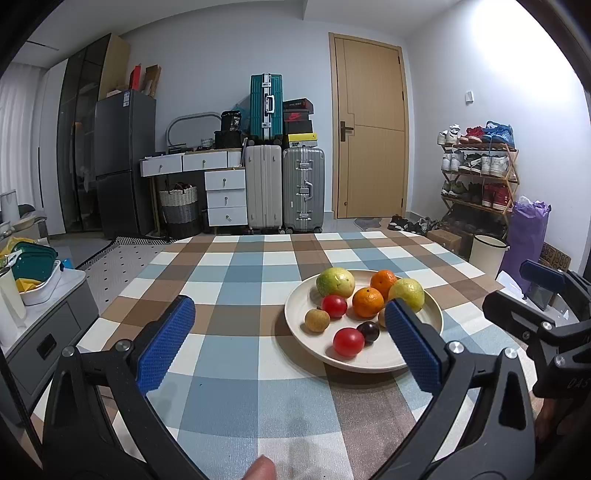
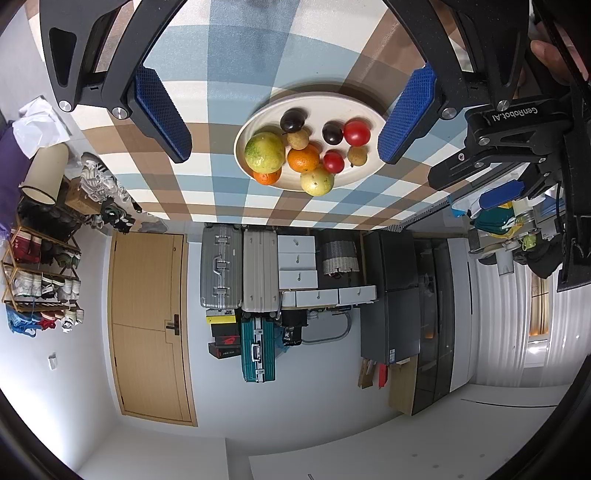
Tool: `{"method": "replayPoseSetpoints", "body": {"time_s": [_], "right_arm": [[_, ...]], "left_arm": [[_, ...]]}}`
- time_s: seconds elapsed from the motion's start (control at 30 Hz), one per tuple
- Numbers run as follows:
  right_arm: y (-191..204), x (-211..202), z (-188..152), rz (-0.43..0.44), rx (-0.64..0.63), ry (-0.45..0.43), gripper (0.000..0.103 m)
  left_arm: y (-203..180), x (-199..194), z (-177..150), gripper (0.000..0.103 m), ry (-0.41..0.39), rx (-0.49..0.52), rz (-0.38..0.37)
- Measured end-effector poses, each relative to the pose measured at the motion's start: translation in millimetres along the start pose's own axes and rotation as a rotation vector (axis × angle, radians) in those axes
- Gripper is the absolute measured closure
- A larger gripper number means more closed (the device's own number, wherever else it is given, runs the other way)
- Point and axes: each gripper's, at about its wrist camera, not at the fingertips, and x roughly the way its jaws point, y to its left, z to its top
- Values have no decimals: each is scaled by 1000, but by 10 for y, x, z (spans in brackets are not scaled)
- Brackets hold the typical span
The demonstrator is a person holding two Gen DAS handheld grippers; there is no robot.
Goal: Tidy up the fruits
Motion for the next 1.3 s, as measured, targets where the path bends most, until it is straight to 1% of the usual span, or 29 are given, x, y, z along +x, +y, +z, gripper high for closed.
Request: {"method": "replayPoseSetpoints", "body": {"time_s": [1.3], "right_arm": [[14,-19,3,1,-4,-1,0]], "left_arm": [[1,-23,9,0,-4,1,-7]]}}
